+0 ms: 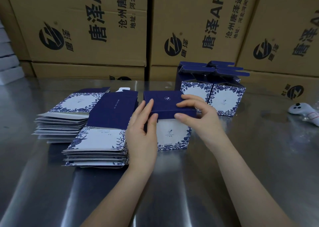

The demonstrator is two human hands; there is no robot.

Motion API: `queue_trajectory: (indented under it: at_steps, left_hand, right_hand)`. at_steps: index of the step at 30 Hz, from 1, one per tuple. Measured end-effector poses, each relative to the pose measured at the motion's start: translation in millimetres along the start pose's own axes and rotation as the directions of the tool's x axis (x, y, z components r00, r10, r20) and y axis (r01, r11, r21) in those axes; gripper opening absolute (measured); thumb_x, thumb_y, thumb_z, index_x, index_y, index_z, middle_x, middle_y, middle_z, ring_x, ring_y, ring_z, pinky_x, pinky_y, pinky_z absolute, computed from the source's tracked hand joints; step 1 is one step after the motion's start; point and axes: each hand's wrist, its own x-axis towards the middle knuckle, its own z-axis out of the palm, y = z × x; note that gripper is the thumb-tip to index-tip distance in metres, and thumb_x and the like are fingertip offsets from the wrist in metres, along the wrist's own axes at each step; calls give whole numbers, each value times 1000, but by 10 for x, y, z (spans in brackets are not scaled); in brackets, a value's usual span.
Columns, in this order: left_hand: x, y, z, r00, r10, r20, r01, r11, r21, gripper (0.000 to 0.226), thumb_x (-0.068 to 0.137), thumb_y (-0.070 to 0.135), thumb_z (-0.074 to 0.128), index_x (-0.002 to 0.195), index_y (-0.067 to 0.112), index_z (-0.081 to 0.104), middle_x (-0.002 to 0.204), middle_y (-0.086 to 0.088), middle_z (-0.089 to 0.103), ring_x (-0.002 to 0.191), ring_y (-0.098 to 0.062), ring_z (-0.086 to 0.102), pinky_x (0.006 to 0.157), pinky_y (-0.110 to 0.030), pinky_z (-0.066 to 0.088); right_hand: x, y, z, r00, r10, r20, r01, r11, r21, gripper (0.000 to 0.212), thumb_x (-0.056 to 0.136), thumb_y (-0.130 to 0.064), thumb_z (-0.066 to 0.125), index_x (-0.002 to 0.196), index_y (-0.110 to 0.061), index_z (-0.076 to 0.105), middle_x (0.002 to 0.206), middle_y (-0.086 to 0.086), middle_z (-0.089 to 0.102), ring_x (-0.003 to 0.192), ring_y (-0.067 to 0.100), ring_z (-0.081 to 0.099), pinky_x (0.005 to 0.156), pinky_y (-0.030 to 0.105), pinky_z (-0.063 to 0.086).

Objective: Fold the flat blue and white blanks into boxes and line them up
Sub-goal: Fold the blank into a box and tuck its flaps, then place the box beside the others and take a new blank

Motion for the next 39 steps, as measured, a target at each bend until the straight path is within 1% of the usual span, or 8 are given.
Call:
queue_trajectory:
  at_steps: [2, 5, 7, 11, 16, 21, 32, 39]
  left_hand:
    - [7, -4, 0, 1000, 3, 10, -3, 1000, 12, 47, 99, 13, 57, 123, 53, 49, 141, 11, 53, 130, 7, 44, 105, -10, 34]
    - [10, -10, 9, 999, -23, 31, 24, 999, -38, 52, 98, 9, 58, 123, 53, 49, 136, 18, 56, 129, 1, 49, 108, -22, 41]
    - [8, -26, 13, 997, -53, 54, 57, 997, -60, 54, 98, 9, 58, 124, 55, 48, 132, 21, 60, 124, -5, 56, 106, -27, 46]
    - [22, -86, 24, 991, -90, 97, 98, 992, -80, 51, 99, 11, 56, 127, 53, 51, 116, 42, 58, 116, 12, 56, 98, -17, 46]
    - [-9, -138, 57, 982, -79, 169, 80, 997, 0, 34, 100, 10, 54, 128, 26, 64, 113, 21, 68, 108, 11, 61, 89, -6, 45]
    - [-49, -133, 60, 943, -85, 323, 36, 987, 154, 20, 94, 24, 53, 98, 33, 70, 88, 17, 74, 88, 0, 68, 83, -29, 55]
    - [-110, -95, 56, 809, -175, 560, -2, 954, 300, 36, 87, 39, 44, 115, 33, 66, 97, 6, 74, 92, -18, 68, 85, -39, 54]
    - [-115, -120, 59, 793, -183, 582, -42, 935, 352, 23, 96, 29, 51, 111, 33, 67, 97, 6, 74, 90, -19, 67, 84, -39, 54]
  right_hand:
    - [-23, -35, 77, 981, -180, -79, 148, 942, -302, 20, 73, -15, 80, 89, -26, 72, 121, -4, 59, 120, 15, 50, 99, 38, 41]
    - [-66, -76, 189, 905, -423, -39, 320, 738, -594, 20, 75, -24, 74, 96, -23, 75, 116, -5, 63, 117, 18, 53, 99, 44, 32]
    - [-91, -88, 271, 874, -484, 30, 376, 637, -673, 24, 79, -24, 72, 103, -24, 74, 112, -8, 66, 111, 15, 57, 94, 39, 28]
    - [-97, -68, 325, 861, -504, 74, 399, 577, -713, 22, 83, -21, 70, 104, -24, 74, 108, -8, 68, 102, 14, 60, 86, 32, 23]
    - [-36, -8, 199, 881, -465, -85, 204, 536, -819, 22, 77, -13, 76, 97, -21, 75, 103, -6, 71, 99, 25, 62, 80, 32, 20]
    - [29, 101, -42, 905, -346, -249, -14, 559, -829, 25, 80, -10, 72, 102, -22, 73, 106, -6, 72, 101, 26, 55, 76, 29, 13]
    - [215, 240, -323, 890, -194, -412, -222, 605, -765, 26, 89, -8, 60, 112, -14, 70, 120, 4, 66, 116, 23, 56, 91, 38, 38]
    - [391, 306, -486, 872, -63, -486, -345, 623, -701, 28, 94, -10, 54, 116, -19, 67, 126, 4, 56, 106, 24, 55, 73, 27, 32]
